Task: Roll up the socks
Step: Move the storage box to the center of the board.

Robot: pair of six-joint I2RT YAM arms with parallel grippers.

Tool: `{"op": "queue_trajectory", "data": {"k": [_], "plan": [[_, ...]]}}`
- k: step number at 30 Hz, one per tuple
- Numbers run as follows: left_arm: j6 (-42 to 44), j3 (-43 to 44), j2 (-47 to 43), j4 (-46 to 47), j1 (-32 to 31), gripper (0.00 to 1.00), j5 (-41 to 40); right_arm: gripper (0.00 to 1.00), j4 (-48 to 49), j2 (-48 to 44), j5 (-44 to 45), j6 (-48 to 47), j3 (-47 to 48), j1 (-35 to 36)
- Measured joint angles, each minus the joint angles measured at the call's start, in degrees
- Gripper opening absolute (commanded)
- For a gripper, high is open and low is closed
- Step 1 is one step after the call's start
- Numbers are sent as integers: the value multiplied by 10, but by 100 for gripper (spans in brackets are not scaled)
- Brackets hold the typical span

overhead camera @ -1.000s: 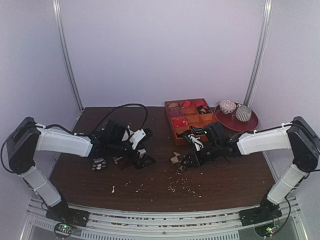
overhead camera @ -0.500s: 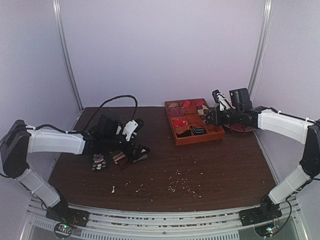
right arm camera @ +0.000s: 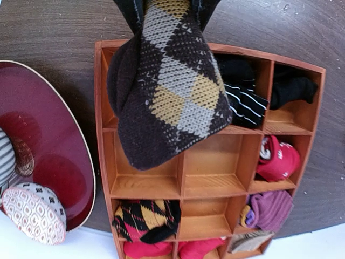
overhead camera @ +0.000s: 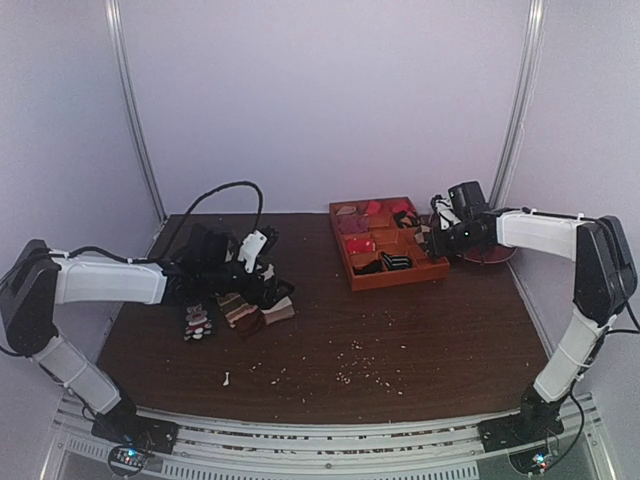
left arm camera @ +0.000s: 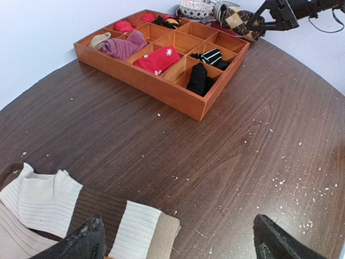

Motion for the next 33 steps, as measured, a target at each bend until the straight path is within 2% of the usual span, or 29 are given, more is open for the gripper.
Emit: {"op": "queue_trajectory", "data": {"k": [5, 16, 21, 26, 33], "plan": [[3, -2, 6, 15, 0, 94, 17, 1, -25, 38, 12, -16, 22, -1], [19, -51, 2, 71, 0, 94, 47, 2, -117, 118, 36, -97, 159, -4], [28, -56, -2, 85, 0, 94, 52, 3, -156, 127, 55, -152, 160, -4], [32, -57, -2, 95, 0, 94, 60, 4, -149, 125, 71, -204, 134, -4], [34, -58, -2, 104, 0, 94, 64, 4, -170, 140, 87, -242, 161, -4]]}}
